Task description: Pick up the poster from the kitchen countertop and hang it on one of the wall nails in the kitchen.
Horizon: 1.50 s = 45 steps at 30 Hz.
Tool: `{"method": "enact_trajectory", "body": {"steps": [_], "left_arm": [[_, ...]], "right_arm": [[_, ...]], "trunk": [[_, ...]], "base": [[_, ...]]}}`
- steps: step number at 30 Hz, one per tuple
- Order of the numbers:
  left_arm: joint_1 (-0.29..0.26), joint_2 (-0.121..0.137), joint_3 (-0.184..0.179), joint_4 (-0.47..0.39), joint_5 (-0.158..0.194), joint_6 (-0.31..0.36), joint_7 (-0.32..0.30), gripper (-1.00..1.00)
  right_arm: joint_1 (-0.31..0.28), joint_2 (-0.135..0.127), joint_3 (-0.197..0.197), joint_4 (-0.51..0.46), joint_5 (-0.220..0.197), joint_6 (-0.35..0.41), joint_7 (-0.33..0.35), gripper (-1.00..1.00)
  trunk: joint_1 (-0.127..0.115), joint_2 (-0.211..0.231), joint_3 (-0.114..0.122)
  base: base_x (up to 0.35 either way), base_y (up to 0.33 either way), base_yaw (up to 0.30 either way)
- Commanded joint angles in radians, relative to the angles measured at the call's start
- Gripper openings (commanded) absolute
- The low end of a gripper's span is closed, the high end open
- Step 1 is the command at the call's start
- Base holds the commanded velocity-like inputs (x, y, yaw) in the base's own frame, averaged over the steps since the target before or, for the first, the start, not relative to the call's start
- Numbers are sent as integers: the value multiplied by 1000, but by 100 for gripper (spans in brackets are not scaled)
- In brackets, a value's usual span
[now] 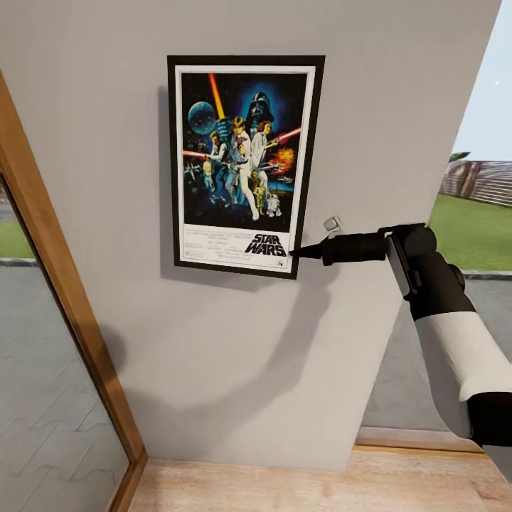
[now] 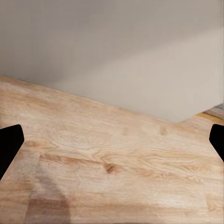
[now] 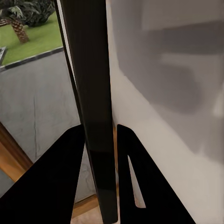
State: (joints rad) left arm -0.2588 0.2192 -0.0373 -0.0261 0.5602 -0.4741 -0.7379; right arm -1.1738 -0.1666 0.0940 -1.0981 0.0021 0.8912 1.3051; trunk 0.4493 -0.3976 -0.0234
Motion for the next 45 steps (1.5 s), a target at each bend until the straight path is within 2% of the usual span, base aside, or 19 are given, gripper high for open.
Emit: {"method": "enact_trajectory", "body": {"steps": [1, 5, 45], "left_arm": [[-1, 0, -4, 1, 4, -5, -3, 100], [0, 0, -4, 0, 5, -5, -2, 100], [15, 2, -4, -2, 6, -5, -1, 100]], "right_arm": [[-1, -1, 1, 0, -1, 9, 3, -100], [1, -2, 0, -20, 1, 7, 0, -100], [6, -2, 3, -5, 1, 6, -1, -100]], "trunk": [[1, -2, -2], [1, -2, -2], [1, -2, -2]], "base": [[4, 0, 0], [0, 0, 0], [0, 0, 0]]}}
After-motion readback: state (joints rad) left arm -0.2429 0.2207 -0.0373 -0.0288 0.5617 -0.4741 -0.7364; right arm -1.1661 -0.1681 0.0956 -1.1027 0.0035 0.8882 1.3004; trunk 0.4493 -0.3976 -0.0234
